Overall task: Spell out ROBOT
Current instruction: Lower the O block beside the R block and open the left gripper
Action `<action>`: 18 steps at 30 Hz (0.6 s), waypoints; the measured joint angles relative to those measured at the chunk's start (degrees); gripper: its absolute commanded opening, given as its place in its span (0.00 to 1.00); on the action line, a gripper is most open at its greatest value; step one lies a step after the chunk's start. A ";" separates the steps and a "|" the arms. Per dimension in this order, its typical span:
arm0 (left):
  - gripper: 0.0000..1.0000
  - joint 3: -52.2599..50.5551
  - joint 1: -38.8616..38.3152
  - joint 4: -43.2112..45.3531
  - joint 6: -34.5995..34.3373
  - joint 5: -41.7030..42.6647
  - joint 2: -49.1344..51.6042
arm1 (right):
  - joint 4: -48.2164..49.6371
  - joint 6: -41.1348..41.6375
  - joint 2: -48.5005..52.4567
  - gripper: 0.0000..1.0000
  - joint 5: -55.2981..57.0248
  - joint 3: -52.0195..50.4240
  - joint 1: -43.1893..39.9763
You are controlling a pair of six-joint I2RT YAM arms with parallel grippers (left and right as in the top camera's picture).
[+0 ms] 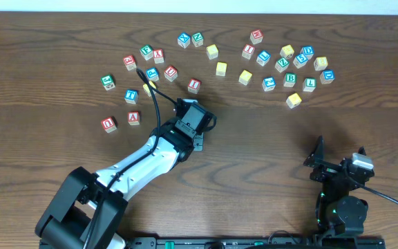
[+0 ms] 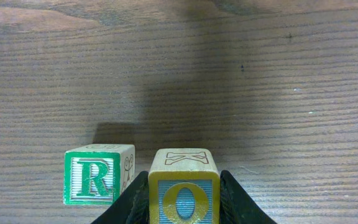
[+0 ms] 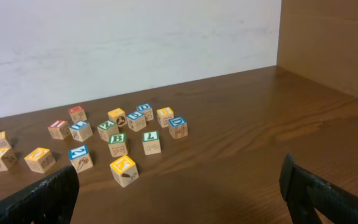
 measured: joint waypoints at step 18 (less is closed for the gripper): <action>0.08 -0.76 0.00 0.07 -1.66 -0.20 0.00 | 0.00 0.02 0.00 0.99 0.00 0.00 0.00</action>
